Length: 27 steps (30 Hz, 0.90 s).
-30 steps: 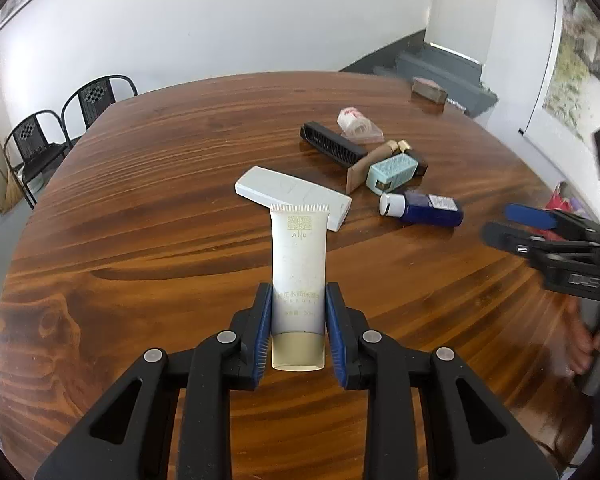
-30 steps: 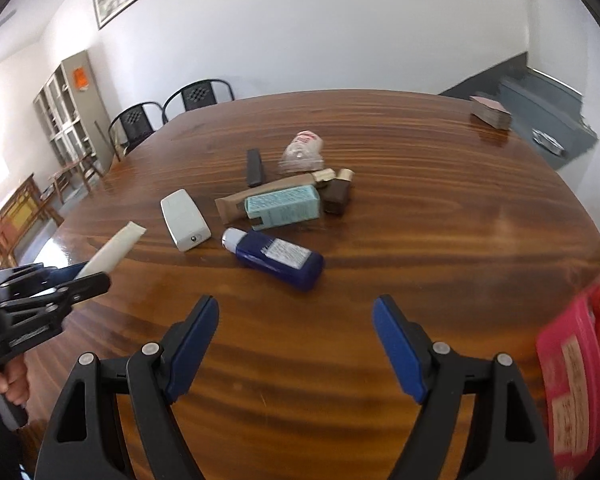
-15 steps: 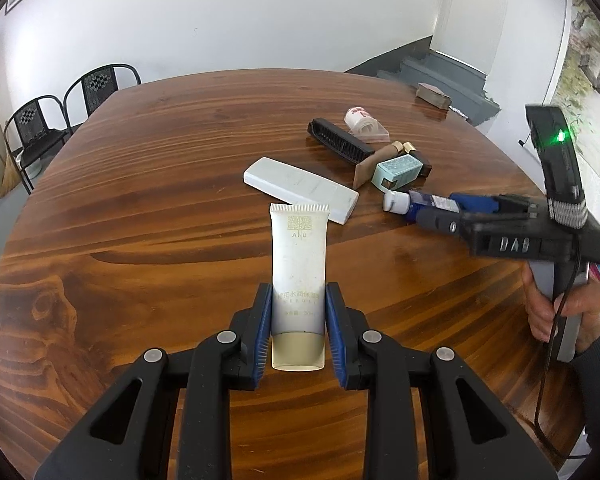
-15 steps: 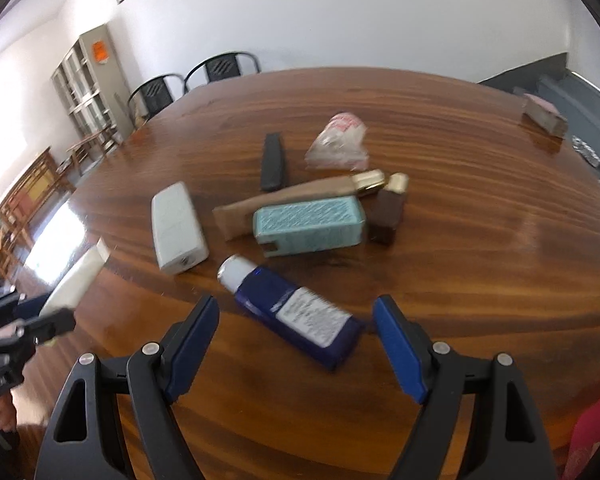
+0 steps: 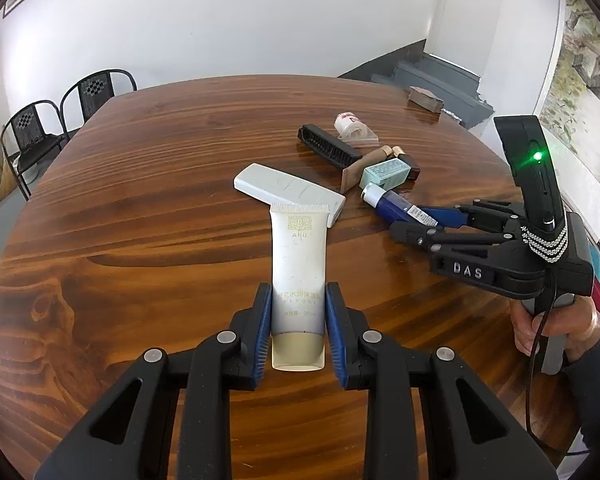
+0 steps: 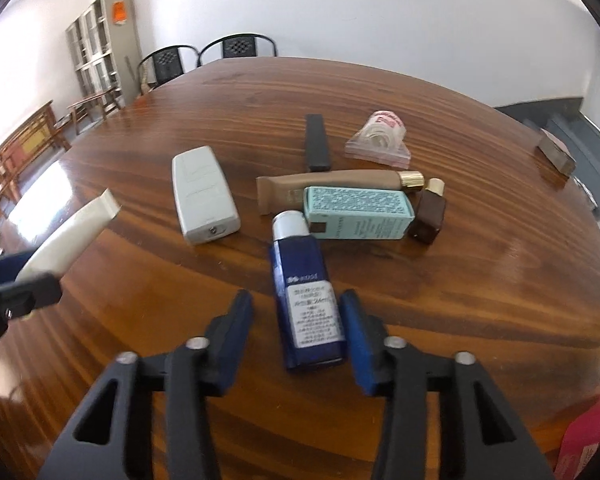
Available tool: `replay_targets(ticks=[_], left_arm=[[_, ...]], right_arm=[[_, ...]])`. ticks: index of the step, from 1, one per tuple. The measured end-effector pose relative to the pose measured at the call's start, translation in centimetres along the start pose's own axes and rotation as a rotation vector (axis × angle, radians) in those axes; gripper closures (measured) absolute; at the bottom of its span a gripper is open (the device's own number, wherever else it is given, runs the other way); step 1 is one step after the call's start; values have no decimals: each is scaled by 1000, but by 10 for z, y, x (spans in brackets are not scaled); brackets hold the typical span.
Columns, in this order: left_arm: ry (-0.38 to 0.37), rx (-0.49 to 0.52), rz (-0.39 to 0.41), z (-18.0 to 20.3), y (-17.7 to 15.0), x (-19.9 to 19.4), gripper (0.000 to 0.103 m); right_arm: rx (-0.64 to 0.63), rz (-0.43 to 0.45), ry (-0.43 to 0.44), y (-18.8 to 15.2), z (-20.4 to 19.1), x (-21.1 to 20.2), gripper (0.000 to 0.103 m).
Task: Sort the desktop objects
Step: 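Grasp the blue KOSE bottle with the right gripper while the left holds the tube, then carry the white tube and blue bottle over the tin with both grippers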
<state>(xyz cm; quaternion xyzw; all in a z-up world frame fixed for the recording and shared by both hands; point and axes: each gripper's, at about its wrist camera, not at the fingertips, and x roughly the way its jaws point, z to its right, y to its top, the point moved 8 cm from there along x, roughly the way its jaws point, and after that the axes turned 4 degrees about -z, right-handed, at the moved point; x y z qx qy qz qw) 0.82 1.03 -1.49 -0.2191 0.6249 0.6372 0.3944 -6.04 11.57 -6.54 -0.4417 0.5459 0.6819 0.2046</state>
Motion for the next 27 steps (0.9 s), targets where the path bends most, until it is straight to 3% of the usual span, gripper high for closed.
replay_targets(ticks=[6, 15, 20, 27], left_arm=[[-15, 5, 3, 4, -1, -2, 75], [-49, 15, 18, 18, -2, -8, 75], [-75, 26, 29, 36, -1, -14, 75], [-105, 83, 34, 74, 1, -17, 75]], right_arm=[[70, 7, 43, -7, 2, -12, 71], [251, 92, 103, -26, 28, -55, 71], [345, 154, 77, -43, 50, -86, 71], [418, 265, -32, -71, 84, -147, 71]])
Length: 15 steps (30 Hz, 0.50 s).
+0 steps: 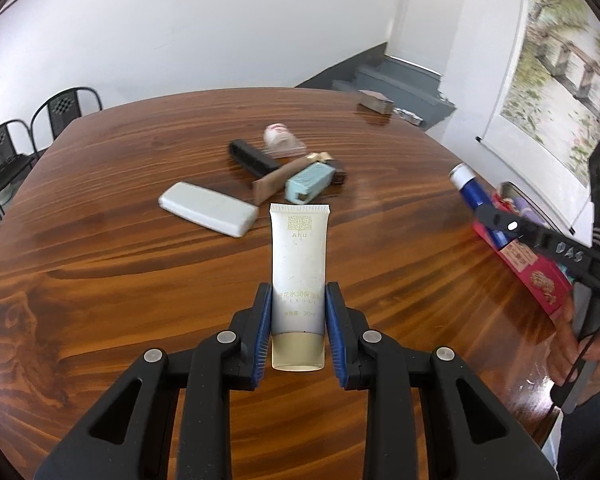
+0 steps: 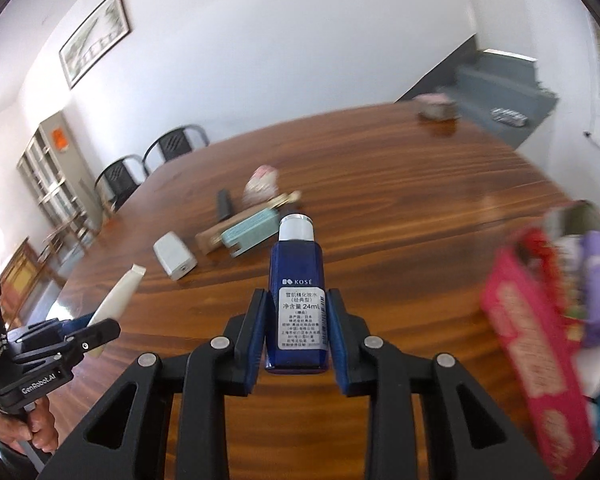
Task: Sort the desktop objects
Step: 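Carry the white tube and blue bottle over the tin with both grippers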
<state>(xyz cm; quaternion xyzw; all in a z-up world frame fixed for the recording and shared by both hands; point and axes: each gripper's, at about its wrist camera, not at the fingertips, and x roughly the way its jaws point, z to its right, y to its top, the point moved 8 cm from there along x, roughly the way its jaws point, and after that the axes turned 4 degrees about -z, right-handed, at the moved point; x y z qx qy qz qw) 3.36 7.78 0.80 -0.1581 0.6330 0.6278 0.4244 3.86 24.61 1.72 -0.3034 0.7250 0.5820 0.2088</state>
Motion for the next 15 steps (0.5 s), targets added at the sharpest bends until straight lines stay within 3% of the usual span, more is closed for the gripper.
replay_targets(ticks=[8, 15], left_arm=[[-51, 94, -8, 61, 5, 4, 75], [-108, 147, -3, 108, 9, 4, 75]], right_arm=[[110, 123, -120, -5, 71, -69, 71], [244, 159, -241, -16, 144, -105, 71]])
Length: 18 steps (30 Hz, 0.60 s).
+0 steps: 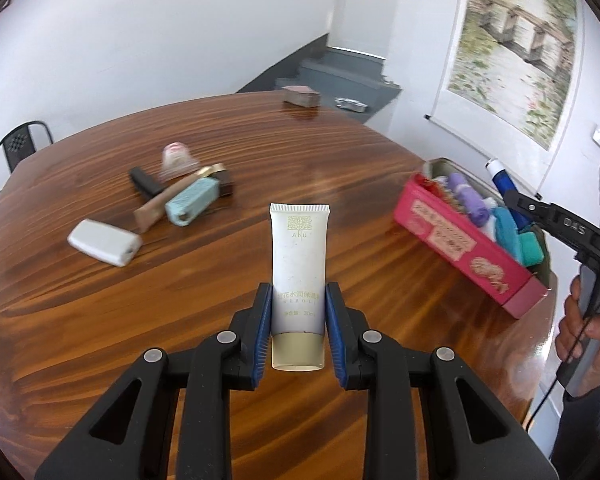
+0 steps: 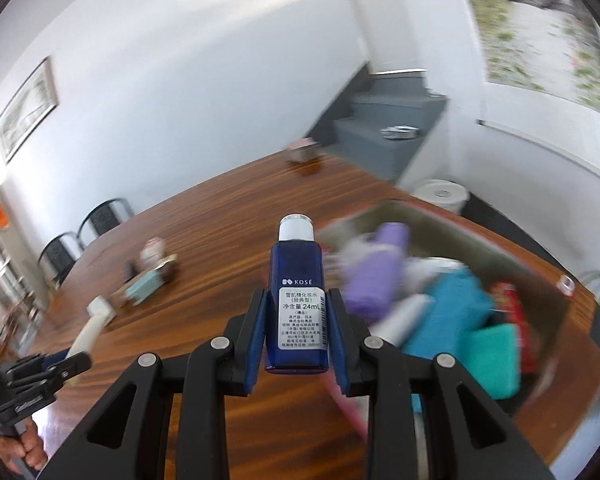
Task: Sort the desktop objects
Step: 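Carry the white tube and blue bottle over the tin with both grippers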
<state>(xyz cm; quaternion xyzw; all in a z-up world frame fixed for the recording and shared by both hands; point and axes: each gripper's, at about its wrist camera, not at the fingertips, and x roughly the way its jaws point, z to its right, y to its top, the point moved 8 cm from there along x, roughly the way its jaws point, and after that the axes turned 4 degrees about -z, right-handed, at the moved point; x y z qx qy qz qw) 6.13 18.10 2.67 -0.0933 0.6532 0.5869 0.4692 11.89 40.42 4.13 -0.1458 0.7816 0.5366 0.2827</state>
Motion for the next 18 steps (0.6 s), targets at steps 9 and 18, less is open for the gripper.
replay_targets(ticks=[9, 18], left_arm=[[-46, 45, -1, 39, 7, 4, 75], [-59, 64, 0, 52, 13, 4, 75]], right_arm=[[132, -73, -129, 3, 53, 32, 71], [148, -168, -130, -2, 58, 46, 70]])
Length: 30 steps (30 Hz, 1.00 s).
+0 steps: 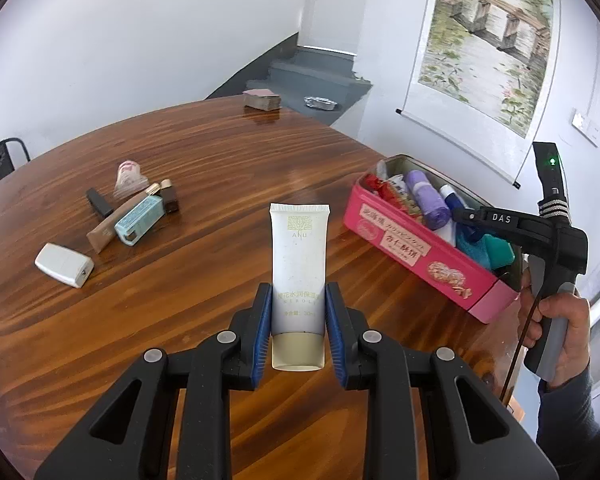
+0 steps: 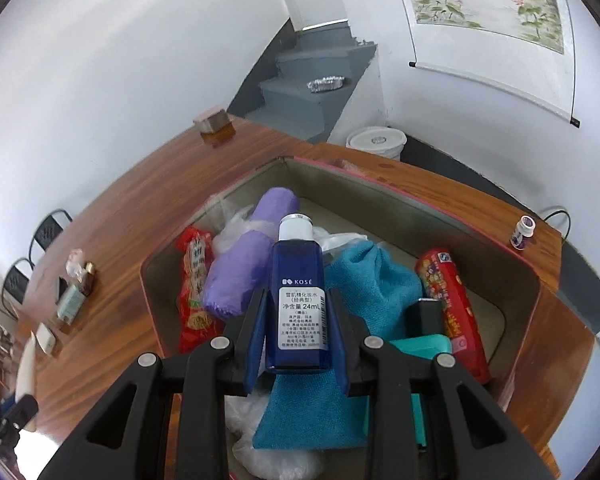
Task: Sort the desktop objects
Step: 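Carry the white tube and blue bottle over the tin with both grippers, then open both grippers to drop the tube and blue bottle into the tin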
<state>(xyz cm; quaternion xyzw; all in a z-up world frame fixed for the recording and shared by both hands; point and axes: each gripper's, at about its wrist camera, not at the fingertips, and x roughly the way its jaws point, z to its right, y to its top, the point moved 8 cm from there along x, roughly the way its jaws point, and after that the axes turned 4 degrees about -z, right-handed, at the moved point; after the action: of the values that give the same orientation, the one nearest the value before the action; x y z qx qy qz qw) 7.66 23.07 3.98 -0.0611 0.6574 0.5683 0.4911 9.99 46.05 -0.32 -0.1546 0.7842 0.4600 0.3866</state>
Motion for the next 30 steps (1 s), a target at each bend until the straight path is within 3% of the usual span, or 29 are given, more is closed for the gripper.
replay_targets(ticks=[8, 18, 22, 30], left_arm=[[-37, 74, 5, 38, 21, 4, 75], [-119, 146, 12, 98, 63, 31, 75], [-117, 177, 1, 115, 81, 55, 75], [-137, 229, -104, 141, 101, 113, 75]], right_arm=[[34, 35, 138, -5, 6, -24, 70], [10, 164, 104, -16, 25, -58, 70], [-20, 199, 101, -17, 30, -66, 70], [-30, 210, 106, -21, 40, -63, 70]])
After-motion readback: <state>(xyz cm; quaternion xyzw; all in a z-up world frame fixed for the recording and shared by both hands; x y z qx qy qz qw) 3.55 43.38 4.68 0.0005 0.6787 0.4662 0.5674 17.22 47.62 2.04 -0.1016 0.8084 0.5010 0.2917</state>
